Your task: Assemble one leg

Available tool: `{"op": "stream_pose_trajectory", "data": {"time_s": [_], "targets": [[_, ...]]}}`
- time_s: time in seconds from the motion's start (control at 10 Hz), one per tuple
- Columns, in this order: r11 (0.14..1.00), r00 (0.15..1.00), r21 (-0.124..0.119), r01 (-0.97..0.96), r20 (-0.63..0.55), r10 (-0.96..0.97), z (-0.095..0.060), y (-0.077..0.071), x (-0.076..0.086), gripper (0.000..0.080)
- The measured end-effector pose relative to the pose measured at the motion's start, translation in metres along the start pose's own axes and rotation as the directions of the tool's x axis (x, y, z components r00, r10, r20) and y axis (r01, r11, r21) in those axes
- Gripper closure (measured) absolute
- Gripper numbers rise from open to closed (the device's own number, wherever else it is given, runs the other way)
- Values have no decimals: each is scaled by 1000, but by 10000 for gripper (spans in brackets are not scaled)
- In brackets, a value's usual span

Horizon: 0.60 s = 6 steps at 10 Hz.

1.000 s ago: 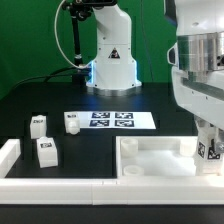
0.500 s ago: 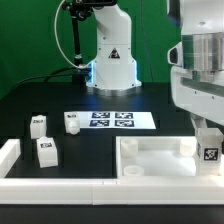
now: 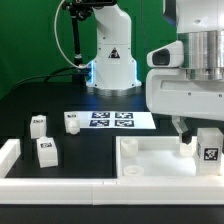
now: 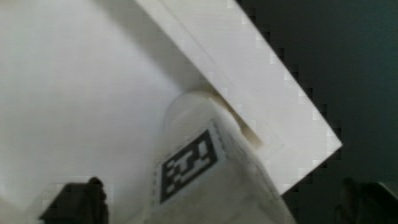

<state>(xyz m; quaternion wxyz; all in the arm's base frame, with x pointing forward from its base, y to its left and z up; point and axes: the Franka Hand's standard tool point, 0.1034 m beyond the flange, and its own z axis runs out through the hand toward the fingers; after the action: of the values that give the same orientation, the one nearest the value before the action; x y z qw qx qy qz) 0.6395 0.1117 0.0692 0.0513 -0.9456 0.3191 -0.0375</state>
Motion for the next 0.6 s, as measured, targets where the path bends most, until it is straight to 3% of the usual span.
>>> {"op": "stream_pose_trajectory", "data": {"time_s": [0.1, 0.2, 0.5, 0.6], "targets": [[989, 989, -12, 148, -6, -148, 0, 1, 1, 151], [923, 923, -30, 385, -9, -385, 1, 2, 4, 151], [925, 925, -27, 379, -10, -379, 1, 3, 5, 180], [933, 933, -26, 358, -10, -359, 1, 3, 5, 358]]}}
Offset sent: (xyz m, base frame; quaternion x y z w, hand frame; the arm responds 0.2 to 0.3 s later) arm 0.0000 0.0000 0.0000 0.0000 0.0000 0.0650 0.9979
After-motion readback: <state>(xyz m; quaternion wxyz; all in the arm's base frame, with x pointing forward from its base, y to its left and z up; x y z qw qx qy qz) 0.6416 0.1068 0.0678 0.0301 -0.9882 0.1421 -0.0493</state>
